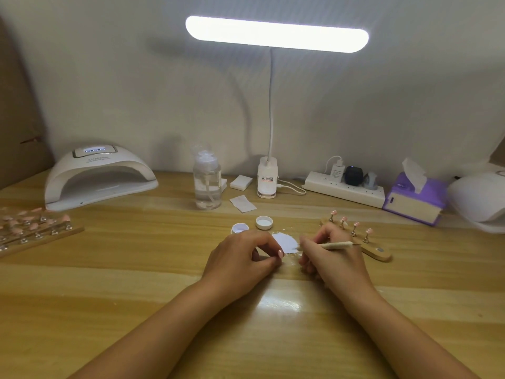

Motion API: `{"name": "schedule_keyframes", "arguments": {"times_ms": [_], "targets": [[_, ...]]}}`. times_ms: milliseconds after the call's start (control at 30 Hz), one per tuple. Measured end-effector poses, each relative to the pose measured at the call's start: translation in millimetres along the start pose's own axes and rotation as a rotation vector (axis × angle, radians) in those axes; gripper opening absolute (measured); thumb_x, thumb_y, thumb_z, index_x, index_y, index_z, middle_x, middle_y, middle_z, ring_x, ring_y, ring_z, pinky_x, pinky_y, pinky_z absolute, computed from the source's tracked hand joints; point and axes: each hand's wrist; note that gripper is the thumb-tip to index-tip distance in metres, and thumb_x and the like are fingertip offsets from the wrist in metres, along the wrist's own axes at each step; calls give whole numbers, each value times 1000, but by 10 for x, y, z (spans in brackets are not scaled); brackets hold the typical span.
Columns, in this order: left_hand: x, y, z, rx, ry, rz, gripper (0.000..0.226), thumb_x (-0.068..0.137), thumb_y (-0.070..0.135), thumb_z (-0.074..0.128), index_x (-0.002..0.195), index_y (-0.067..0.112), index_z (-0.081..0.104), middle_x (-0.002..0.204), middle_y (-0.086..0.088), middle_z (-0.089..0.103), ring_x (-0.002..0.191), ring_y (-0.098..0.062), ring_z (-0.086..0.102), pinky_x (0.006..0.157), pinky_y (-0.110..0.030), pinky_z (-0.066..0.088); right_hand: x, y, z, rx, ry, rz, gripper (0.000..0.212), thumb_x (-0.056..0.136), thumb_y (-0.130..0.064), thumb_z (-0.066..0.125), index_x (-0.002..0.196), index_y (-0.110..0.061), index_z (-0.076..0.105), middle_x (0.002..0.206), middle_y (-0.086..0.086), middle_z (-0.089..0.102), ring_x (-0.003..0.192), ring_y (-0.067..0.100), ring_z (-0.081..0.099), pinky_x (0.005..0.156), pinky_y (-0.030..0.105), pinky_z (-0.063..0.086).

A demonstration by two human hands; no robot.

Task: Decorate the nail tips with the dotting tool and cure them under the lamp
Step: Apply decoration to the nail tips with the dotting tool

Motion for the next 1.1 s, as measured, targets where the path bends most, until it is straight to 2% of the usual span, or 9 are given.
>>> {"name": "schedule_keyframes", "arguments": {"times_ms": [100,167,300,367,500,867,1100], "targets": [[0,-1,-4,-3,-3,0,14,81,31,74,78,42,67,86,34,64,67,2,57,71,-30,51,-41,-81,-27,274,-2,-13,23,94,-31,66,88,-13,53,70,5,74,50,12,62,43,22,46],[1,-3,-3,-7,-3,-2,14,81,31,74,77,42,67,86,33,65,67,1,57,73,-32,52,-67,-117,-13,376,-45,25,23,92,-29,68,86,-12,53,70,7,74,49,11,60,42,20,45],[-4,-2,-1,-12,-3,5,13,81,30,74,77,41,67,86,33,64,67,-1,57,73,-34,52,-101,-123,41,384,-96,59,23,87,-5,65,74,-9,47,56,11,65,42,12,52,41,20,41],[-5,-5,-1,-10,0,12,13,81,31,74,76,41,67,85,34,63,66,-1,56,70,-33,52,-112,-132,46,368,-102,53,24,84,-1,61,68,-9,46,54,15,64,41,13,52,42,20,42],[-4,-8,2,-2,7,18,19,81,32,74,72,45,64,83,36,61,63,1,54,65,-28,46,-118,-132,57,330,-128,43,25,81,0,59,65,-12,45,55,17,66,41,13,52,42,20,43],[-13,-6,-6,6,2,24,18,82,30,74,73,43,65,81,40,58,63,0,54,62,-25,42,-106,-108,67,281,-149,43,21,81,-3,60,68,-12,47,60,18,68,46,13,56,46,21,45],[-6,4,-7,10,7,29,23,82,30,74,70,46,62,80,39,59,62,1,54,63,-26,45,-103,-109,65,278,-156,34,19,81,-3,60,70,-10,47,60,18,69,46,13,56,47,21,45]]}}
Point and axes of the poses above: each hand's wrist, its own x-axis towards the middle knuckle, its own z-axis out of the palm, y = z × x
